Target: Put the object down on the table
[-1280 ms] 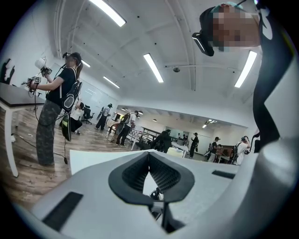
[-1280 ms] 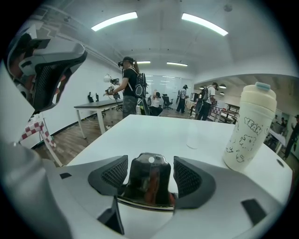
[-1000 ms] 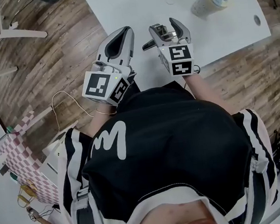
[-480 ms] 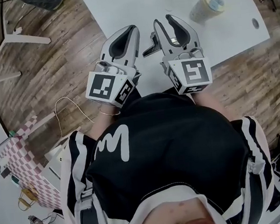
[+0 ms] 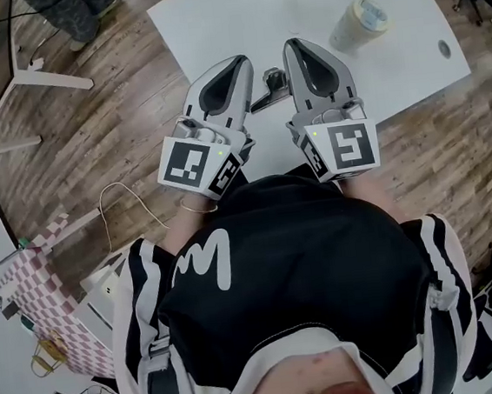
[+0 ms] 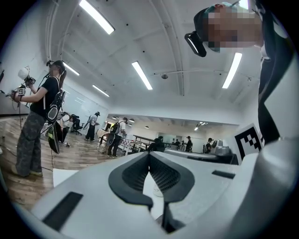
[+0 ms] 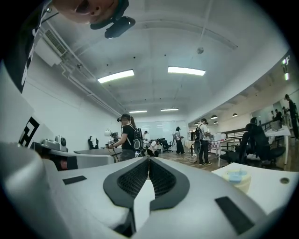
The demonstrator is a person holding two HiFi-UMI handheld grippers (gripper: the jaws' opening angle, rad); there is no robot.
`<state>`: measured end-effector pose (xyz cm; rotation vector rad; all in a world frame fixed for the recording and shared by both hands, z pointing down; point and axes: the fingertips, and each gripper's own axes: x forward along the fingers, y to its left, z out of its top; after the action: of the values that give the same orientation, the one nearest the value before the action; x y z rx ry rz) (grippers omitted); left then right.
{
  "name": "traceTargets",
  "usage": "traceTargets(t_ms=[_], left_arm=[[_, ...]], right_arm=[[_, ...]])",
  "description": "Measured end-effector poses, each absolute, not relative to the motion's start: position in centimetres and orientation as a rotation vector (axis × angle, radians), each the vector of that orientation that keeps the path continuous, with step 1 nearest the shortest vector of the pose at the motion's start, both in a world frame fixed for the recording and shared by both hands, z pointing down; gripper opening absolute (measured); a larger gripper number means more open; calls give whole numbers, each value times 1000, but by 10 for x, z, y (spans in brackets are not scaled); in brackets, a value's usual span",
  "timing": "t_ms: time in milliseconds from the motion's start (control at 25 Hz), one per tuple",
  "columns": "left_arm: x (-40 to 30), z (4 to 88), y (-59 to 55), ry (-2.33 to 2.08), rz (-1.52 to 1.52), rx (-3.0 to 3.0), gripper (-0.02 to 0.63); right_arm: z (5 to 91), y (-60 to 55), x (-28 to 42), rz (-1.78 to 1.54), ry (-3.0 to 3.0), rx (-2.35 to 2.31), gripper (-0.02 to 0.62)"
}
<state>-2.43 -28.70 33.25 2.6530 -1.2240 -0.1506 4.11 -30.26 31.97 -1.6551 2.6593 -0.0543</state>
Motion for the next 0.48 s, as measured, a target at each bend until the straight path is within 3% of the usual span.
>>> traceTargets(t_ms=[480], left_arm=[[-4, 338, -275, -1281, -149, 2644, 6]], right_arm=[[323, -292, 54, -53, 2670, -1569, 18]])
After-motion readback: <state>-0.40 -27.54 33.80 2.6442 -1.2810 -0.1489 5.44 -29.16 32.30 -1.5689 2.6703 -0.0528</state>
